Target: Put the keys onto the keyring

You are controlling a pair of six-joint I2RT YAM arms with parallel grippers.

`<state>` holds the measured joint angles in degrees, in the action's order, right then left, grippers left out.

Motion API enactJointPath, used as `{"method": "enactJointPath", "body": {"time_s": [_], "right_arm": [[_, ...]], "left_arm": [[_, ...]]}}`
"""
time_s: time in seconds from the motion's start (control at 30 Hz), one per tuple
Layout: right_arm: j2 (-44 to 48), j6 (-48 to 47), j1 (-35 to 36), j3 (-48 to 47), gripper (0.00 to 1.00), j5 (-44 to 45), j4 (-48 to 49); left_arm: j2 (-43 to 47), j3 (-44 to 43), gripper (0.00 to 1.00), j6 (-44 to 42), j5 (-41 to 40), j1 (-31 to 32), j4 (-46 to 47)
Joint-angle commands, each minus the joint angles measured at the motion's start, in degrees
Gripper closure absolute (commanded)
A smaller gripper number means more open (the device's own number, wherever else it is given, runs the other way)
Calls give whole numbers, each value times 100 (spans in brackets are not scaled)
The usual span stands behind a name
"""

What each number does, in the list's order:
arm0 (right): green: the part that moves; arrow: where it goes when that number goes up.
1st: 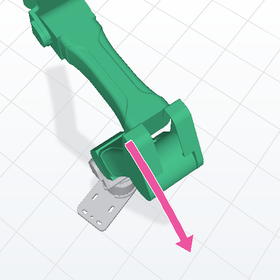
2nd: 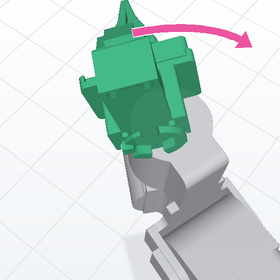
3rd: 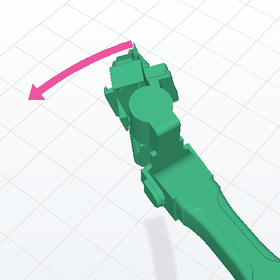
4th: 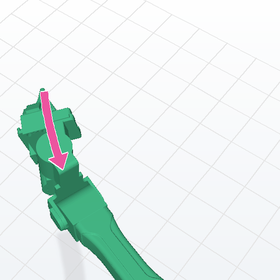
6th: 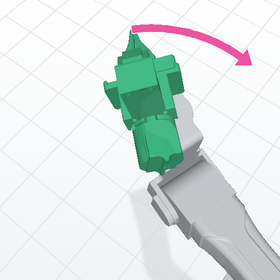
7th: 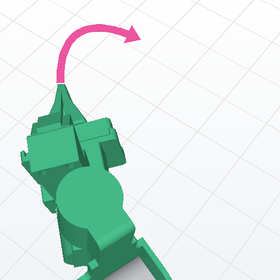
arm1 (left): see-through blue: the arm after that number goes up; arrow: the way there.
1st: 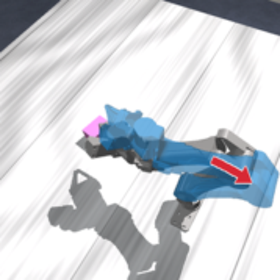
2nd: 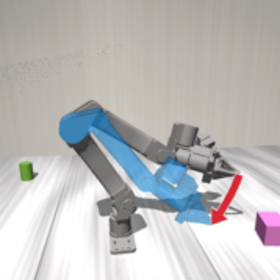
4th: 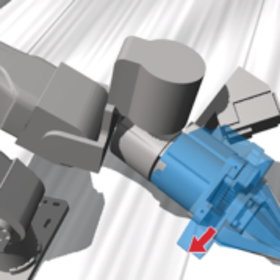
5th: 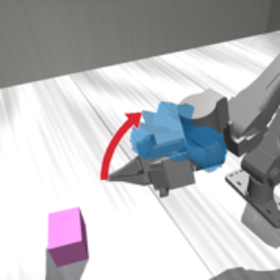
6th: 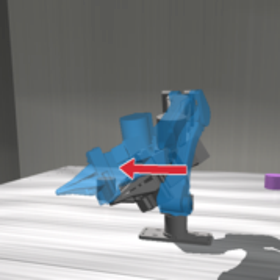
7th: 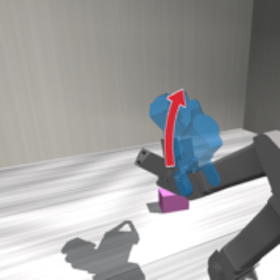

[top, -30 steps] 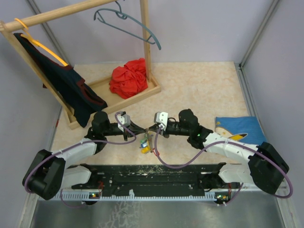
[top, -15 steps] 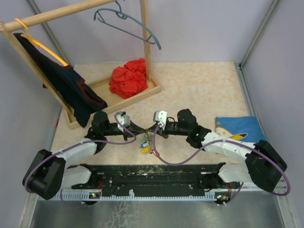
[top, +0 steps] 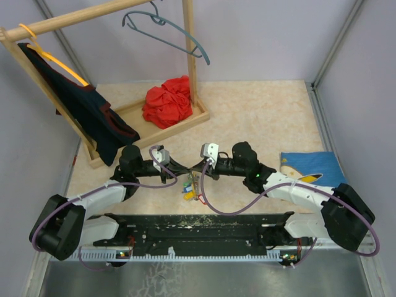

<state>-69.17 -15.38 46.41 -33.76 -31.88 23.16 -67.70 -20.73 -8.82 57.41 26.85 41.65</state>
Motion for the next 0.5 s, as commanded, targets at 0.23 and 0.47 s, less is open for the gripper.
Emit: {"method": "enactJointPath", "body": {"time_s": [0.23, 0.47], "right_arm": [[118, 57, 70, -247, 100, -323, 283], [76, -156, 102, -293, 100, -279, 14]], "left_arm": [[29, -67, 100, 5, -24, -26, 116], [48, -101, 99, 53, -96, -30, 49]]}}
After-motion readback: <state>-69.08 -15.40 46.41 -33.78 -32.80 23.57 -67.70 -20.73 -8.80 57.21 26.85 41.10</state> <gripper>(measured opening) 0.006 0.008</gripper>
